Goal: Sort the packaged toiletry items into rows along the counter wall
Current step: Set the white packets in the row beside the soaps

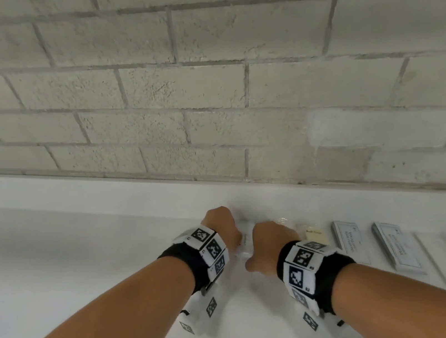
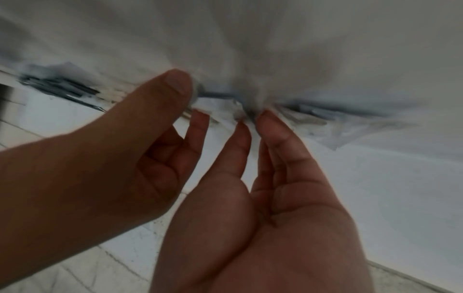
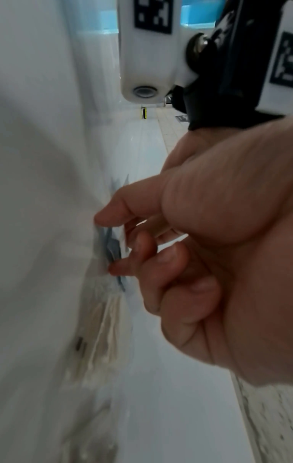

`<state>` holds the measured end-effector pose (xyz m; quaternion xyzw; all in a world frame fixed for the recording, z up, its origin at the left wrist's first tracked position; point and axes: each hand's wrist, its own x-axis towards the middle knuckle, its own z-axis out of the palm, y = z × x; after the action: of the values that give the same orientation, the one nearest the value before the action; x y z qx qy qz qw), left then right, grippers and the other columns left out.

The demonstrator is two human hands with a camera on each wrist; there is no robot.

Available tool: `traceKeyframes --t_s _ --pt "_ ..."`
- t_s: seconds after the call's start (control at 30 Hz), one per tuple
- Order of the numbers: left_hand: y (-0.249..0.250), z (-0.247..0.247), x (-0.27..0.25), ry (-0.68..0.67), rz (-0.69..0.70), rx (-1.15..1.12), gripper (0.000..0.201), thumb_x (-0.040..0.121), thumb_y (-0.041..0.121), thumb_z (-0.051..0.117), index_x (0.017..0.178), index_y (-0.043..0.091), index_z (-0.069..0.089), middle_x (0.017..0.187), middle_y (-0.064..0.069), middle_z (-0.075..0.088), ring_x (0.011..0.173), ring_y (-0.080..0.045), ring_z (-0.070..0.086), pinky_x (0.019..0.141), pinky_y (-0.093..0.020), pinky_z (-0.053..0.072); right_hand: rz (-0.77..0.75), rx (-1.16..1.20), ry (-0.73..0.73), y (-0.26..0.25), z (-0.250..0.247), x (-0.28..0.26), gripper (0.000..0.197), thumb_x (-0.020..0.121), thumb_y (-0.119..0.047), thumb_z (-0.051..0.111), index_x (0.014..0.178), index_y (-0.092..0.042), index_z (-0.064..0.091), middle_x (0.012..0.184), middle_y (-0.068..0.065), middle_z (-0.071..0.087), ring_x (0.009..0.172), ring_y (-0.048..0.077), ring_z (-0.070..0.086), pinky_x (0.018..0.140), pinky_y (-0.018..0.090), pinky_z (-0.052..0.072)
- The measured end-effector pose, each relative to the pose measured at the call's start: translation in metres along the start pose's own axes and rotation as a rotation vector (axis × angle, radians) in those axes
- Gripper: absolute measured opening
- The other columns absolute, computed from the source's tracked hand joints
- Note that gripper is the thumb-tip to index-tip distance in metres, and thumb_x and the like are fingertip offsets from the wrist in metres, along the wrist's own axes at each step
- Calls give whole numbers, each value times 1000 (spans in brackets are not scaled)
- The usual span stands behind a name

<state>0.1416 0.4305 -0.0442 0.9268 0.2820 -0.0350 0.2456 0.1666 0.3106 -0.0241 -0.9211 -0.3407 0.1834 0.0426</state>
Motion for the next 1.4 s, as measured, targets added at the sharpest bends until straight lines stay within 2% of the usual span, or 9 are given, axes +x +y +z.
traceKeyframes --t_s 0.1,0.2,0.43,0.63,0.8,0.93,1.13,1.27,1.4 --pt "2 -1 6 -10 -19 -14 7 85 16 64 88 12 67 102 -8 67 95 -22 65 83 -29 54 -7 2 35 0 3 6 23 79 -32 68 73 -17 52 69 -3 56 72 19 60 60 26 46" --pt "2 1 14 3 -60 -43 34 83 9 61 59 22 42 79 -2 58 72 -18 59 72 -27 55 -10 5 81 3 4 9 22 81 -32 65 73 -18 49 69 -4 53 72 19 57 63 27 45" --pt "-1 8 17 30 -28 -126 17 81 3 59 85 19 65 88 -3 64 84 -17 62 71 -23 51 -29 -8 111 7 5 10 20 82 -35 63 81 -19 51 72 -5 53 73 18 55 65 27 44" --pt "-4 7 16 25 -22 -169 32 78 1 57 59 24 43 79 -4 57 72 -20 57 65 -26 51 -15 15 107 7 4 9 19 81 -34 64 88 -19 55 78 -4 55 74 19 56 65 27 43" --pt "-17 -15 7 66 -34 -413 9 82 9 61 88 15 63 89 -14 73 80 -29 72 76 -38 61 -15 76 106 7 0 1 26 80 -42 63 88 -18 58 79 -4 58 79 19 61 61 23 42" --pt "-51 -42 3 232 -100 -272 20 86 20 60 65 18 59 71 -4 66 82 -29 69 74 -30 57 -95 89 146 -3 -1 -6 37 84 -43 59 110 -17 59 109 -2 64 101 20 62 82 29 49" --pt "-70 -34 -14 -26 -176 -91 41 88 48 60 76 9 68 75 -7 68 76 -22 68 80 -31 56 -147 40 63 -34 11 5 36 87 -26 57 121 -16 57 121 3 61 108 23 61 91 33 51" --pt "-71 -27 -13 -18 -107 -135 38 84 32 65 54 12 55 53 0 56 64 -17 59 66 -27 49 -144 -4 73 -45 16 18 34 89 -17 54 123 -16 58 124 5 58 110 26 60 91 34 51" --pt "-72 -27 -8 -36 -75 -66 27 85 25 62 77 2 72 64 -5 60 68 -17 58 75 -31 54 -147 -6 81 -51 19 23 34 91 -16 52 125 -18 56 128 6 52 114 26 57 95 35 48"
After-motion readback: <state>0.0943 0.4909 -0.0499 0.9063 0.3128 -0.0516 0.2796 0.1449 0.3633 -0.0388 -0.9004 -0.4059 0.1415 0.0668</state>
